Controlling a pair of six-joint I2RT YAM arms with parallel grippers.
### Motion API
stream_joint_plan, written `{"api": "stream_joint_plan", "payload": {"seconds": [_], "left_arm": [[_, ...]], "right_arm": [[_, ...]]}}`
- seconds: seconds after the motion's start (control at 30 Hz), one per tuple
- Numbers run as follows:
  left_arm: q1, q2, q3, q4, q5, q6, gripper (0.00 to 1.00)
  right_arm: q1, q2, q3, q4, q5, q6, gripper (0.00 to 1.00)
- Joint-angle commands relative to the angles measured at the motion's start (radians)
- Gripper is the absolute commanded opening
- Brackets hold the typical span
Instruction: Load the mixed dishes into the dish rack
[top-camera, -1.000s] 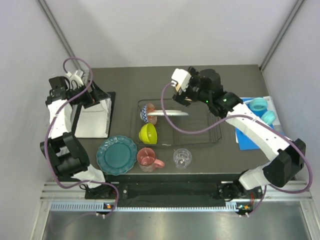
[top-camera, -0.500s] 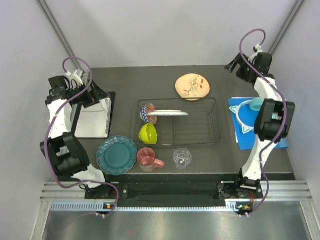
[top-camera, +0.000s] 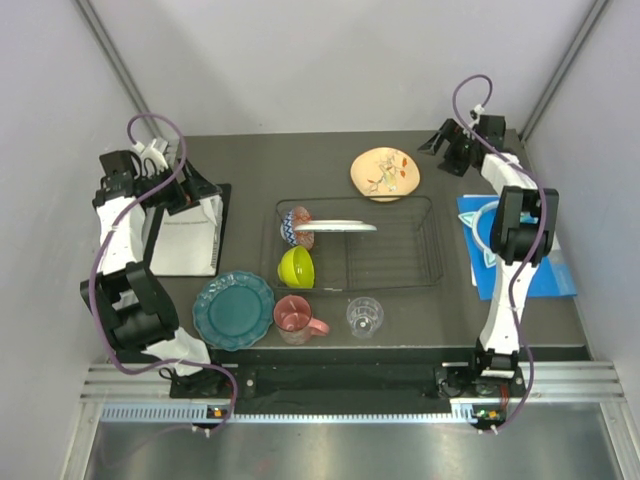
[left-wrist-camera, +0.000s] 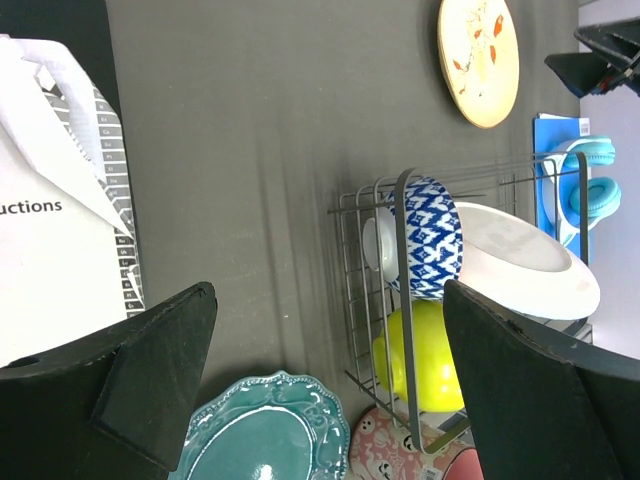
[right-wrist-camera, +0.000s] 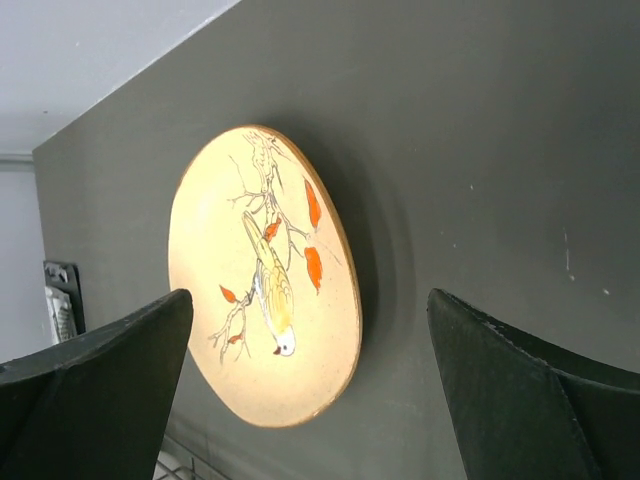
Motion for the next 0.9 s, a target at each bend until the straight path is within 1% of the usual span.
{"api": "stream_joint_plan", "payload": {"seconds": [0.0, 0.23, 0.37, 0.43, 0.47, 0.5, 0.53, 0.57, 0.63, 0.67, 0.77, 0.83, 0.87], "left_arm": [[-0.006, 0.003, 0.025, 0.049, 0.007, -0.004, 0.99], [-0.007, -0.003, 0.028, 0.049, 0.01, 0.007, 0.99], [-0.004, 0.003, 0.028, 0.049, 0.013, 0.008, 0.99], [-0.004, 0.003, 0.027, 0.052, 0.017, 0.007, 0.99], [-0.004, 0.005, 0.027, 0.054, 0.018, 0.007, 0.99], [-0.007, 0.005, 0.028, 0.056, 0.018, 0.007, 0.99], [-0.004, 0.007, 0.028, 0.057, 0.02, 0.007, 0.99], [-0.004, 0.005, 0.03, 0.059, 0.018, 0.007, 0.99], [-0.006, 0.007, 0.033, 0.059, 0.02, 0.007, 0.99], [-0.004, 0.008, 0.033, 0.062, 0.02, 0.007, 0.99], [-0.006, 0.008, 0.036, 0.062, 0.021, 0.008, 0.99], [-0.004, 0.004, 0.037, 0.062, 0.021, 0.013, 0.99], [-0.006, 0.0, 0.037, 0.062, 0.021, 0.014, 0.99]], "right_arm": [[0.029, 0.049, 0.053, -0.007, 0.01, 0.001, 1.0], [0.054, 0.106, 0.083, -0.038, 0.024, 0.022, 1.0], [0.074, 0.151, 0.134, -0.078, 0.018, 0.038, 0.96], [0.077, 0.158, 0.137, -0.081, 0.016, 0.048, 0.96], [0.077, 0.167, 0.139, -0.077, 0.01, 0.054, 0.94], [0.106, 0.172, 0.137, -0.08, 0.005, 0.059, 0.93], [0.114, 0.174, 0.139, -0.083, 0.007, 0.061, 0.91], [0.123, 0.18, 0.134, -0.089, 0.005, 0.064, 0.85], [0.137, 0.187, 0.125, -0.087, 0.001, 0.076, 0.78], [0.147, 0.194, 0.114, -0.09, 0.001, 0.08, 0.72], [0.166, 0.207, 0.097, -0.109, 0.007, 0.087, 0.7], [0.172, 0.211, 0.085, -0.109, 0.008, 0.087, 0.66], [0.178, 0.212, 0.07, -0.104, 0.012, 0.09, 0.56]]}}
